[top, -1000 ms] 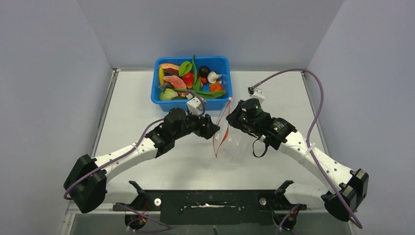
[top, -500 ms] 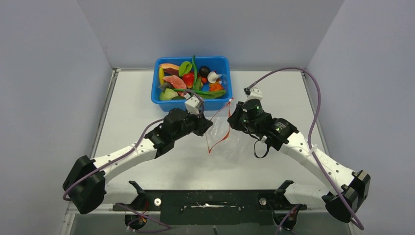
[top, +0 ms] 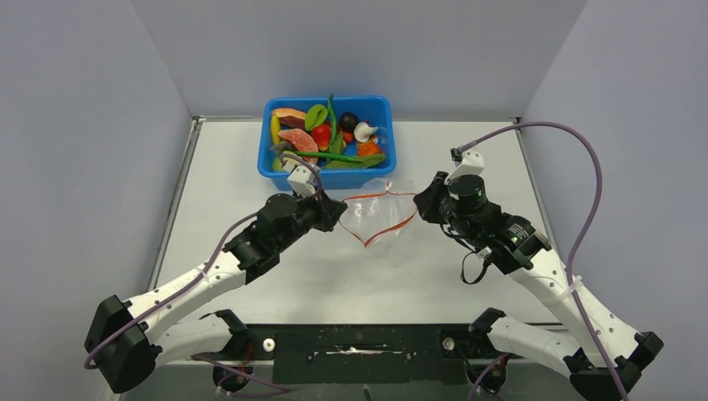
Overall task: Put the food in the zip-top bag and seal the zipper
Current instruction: Open the zipper of the food storage bag, then pick up the fake fruit from the bin.
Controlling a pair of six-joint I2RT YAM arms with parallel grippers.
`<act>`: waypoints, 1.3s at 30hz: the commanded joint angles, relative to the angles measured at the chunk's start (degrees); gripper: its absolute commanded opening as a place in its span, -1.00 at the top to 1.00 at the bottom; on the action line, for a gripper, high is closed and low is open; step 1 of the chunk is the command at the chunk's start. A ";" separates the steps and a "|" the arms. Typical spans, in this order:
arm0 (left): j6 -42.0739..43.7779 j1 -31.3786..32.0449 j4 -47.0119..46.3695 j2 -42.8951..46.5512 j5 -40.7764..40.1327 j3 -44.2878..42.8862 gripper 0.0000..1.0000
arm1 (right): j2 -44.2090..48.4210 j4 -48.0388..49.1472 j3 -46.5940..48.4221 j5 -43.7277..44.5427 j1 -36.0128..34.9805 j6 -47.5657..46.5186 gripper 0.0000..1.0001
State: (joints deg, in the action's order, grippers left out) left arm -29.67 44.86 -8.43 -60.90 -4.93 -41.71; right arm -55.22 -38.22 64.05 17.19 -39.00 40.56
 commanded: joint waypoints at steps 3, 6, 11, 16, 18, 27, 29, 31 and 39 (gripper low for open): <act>-3.32 -0.69 -1.55 -1.41 3.31 -1.31 0.96 | 1.28 3.57 -1.40 0.35 0.33 0.70 1.00; -4.62 -0.73 -4.19 -1.32 7.14 -1.17 0.48 | 0.54 3.62 -1.65 -0.30 0.33 0.60 1.00; -5.05 -0.81 -2.36 -1.44 6.64 -2.59 -0.05 | 0.99 2.83 -1.89 1.06 0.42 0.20 1.00; -4.96 -2.87 2.68 -2.55 5.04 -5.58 -0.41 | 3.00 1.20 -2.45 4.52 0.42 1.07 1.00; -4.79 -4.63 3.93 -3.25 6.07 -6.99 -0.45 | 3.50 0.65 -2.50 5.38 0.45 1.02 1.00; -2.60 -15.97 8.83 -5.65 3.46 -11.78 -0.46 | 3.34 2.08 -1.74 4.65 0.41 -0.70 1.00; -1.35 -18.68 9.49 -6.82 2.39 -12.78 -0.43 | 3.28 2.64 -1.83 4.19 0.42 -0.97 1.00; 0.09 -20.97 10.57 -8.69 0.39 -14.42 -0.37 | 3.22 3.15 -1.98 3.88 0.42 -1.13 1.00; 5.84 -25.44 11.89 -21.90 -3.06 -24.92 -0.24 | 3.00 4.66 -2.44 1.73 0.51 -1.27 1.00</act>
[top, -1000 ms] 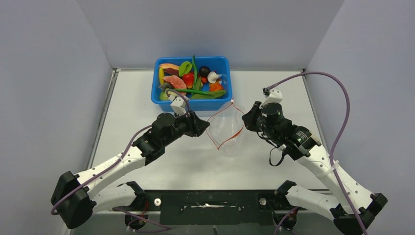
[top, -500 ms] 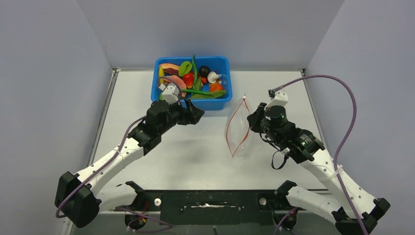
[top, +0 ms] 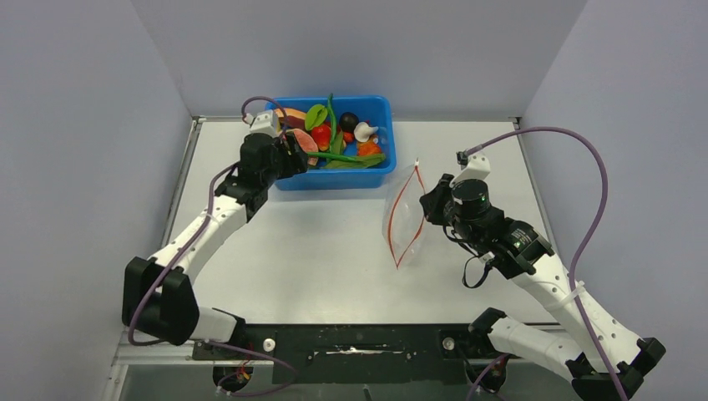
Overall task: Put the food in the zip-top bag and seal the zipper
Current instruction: Pick up the fake fruit from the bin.
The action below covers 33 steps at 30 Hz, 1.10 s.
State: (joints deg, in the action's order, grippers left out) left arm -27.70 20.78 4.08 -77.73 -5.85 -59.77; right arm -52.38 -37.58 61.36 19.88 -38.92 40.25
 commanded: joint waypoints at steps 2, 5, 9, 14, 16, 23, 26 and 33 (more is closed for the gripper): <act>3.93 -2.13 -0.91 -8.94 -1.77 -9.92 -0.28 | -0.11 4.24 0.30 -1.29 0.42 -0.96 1.00; 3.89 -3.06 -3.55 -14.88 0.77 -14.01 -0.33 | -0.20 3.89 0.67 -1.73 0.43 -0.78 1.00; 3.82 -3.44 -4.17 -22.40 2.36 -20.80 -0.38 | 0.23 3.58 0.67 -1.77 0.38 -0.36 1.00; 4.58 -3.42 -4.40 -30.76 4.08 -28.60 -0.41 | 0.55 2.78 0.86 -1.34 0.21 0.08 1.00; 5.20 -3.46 -4.06 -33.89 4.56 -31.59 -0.43 | 0.60 2.54 0.94 -1.23 0.11 0.22 1.00; 6.61 -3.46 -1.51 -42.56 4.56 -40.65 -0.44 | 0.44 2.12 1.56 -0.71 0.04 0.45 1.00; 7.31 -3.55 -1.97 -45.11 5.80 -43.24 -0.42 | 0.05 2.06 1.83 -0.65 -0.02 0.44 1.00; 7.66 -3.61 3.12 -52.10 5.07 -51.57 -0.42 | -0.05 1.45 2.24 -0.17 -0.10 0.69 1.00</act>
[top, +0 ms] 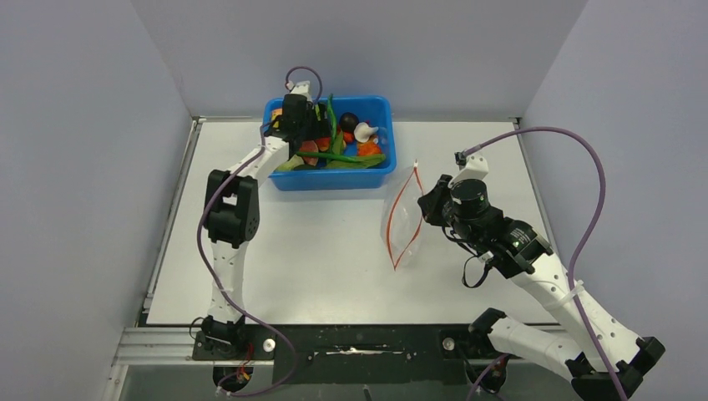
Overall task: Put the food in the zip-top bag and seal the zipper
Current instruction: Pick up the fake fruit from the bin.
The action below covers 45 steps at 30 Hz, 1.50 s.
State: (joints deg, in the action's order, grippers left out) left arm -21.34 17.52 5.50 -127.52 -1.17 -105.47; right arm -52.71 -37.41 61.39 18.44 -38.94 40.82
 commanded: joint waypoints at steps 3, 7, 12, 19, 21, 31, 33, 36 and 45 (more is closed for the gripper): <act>1.22 -0.46 2.11 -3.67 0.57 -6.78 -0.43 | 0.56 0.91 2.29 1.70 -0.07 0.28 1.00; 1.30 -0.42 1.69 -4.53 0.81 -6.68 -0.44 | 1.01 0.85 1.77 2.09 -0.09 0.74 1.00; 1.30 -0.44 0.67 -5.38 0.27 -6.74 -0.44 | 0.73 0.96 1.52 2.15 -0.07 0.91 1.00; 1.36 -0.16 3.56 -8.34 -0.32 -10.69 -0.42 | 1.40 1.28 1.00 2.14 -0.09 1.30 1.00; 1.22 0.05 3.90 -8.66 -0.78 -11.10 -0.41 | 1.61 1.21 0.84 2.29 -0.09 1.37 1.00; 2.79 0.85 3.79 -7.59 -0.10 -10.53 -0.07 | 2.90 0.56 0.93 3.69 -0.08 1.11 1.00; 3.33 0.85 4.18 -6.97 -0.02 -10.31 0.01 | 3.12 0.50 0.89 3.82 -0.08 1.11 1.00; 3.95 0.85 4.30 -5.20 0.51 -9.10 0.06 | 3.23 0.50 0.78 3.86 -0.07 1.43 1.00; 3.29 0.83 -0.66 5.29 2.56 3.43 0.22 | 2.37 0.35 0.52 3.01 -0.17 1.62 1.00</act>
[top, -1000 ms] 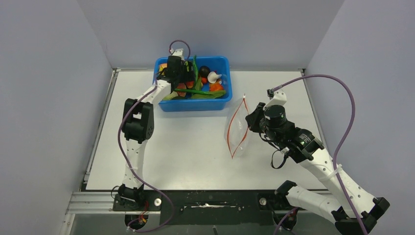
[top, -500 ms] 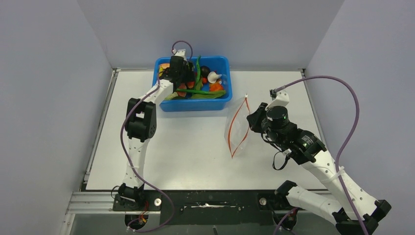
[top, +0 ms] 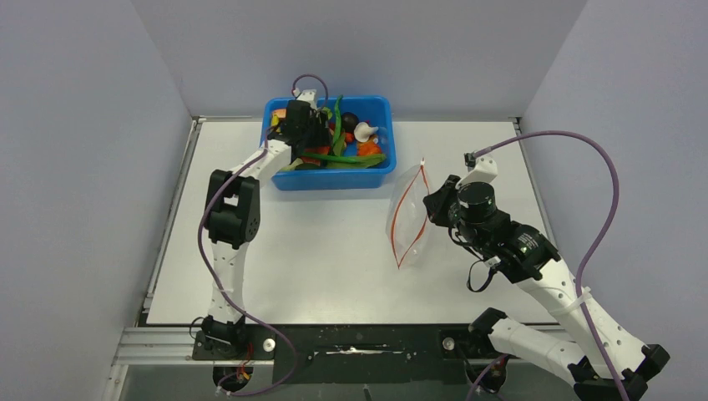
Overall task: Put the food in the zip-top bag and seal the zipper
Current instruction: Pick up the fake fruit from the bin.
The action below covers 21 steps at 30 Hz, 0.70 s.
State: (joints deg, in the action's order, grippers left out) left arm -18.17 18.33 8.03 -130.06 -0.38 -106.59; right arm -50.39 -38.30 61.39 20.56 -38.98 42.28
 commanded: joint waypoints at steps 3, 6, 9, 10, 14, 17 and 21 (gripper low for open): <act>-1.73 -0.20 -5.67 12.16 3.96 9.30 0.23 | -0.37 1.72 0.31 0.87 -0.19 0.36 1.00; -3.19 -0.24 -7.53 16.64 6.33 13.86 0.23 | -0.74 2.12 0.16 0.69 -0.30 0.48 1.00; -4.34 -0.25 -9.94 21.38 8.09 18.38 0.23 | -0.90 2.87 -0.56 0.51 -0.39 0.59 1.00; -4.67 -0.20 -10.39 22.68 8.32 19.68 0.24 | -0.98 3.16 -0.92 0.28 -0.37 0.61 1.00; -5.88 -0.29 -11.35 27.76 9.01 23.88 0.24 | -1.88 4.01 -1.26 -1.26 -0.52 0.70 1.00; -7.26 -0.31 -12.35 32.03 9.97 27.08 0.24 | -2.67 4.94 -1.63 -2.34 -0.57 0.65 1.00; -9.44 -0.17 -13.75 37.82 13.55 31.89 0.24 | -3.45 6.38 -1.97 -3.41 -0.57 0.99 1.00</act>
State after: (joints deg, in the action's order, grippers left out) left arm -24.80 18.26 -0.73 -99.09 8.47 -77.65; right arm -53.49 -36.51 59.51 18.44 -39.09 42.59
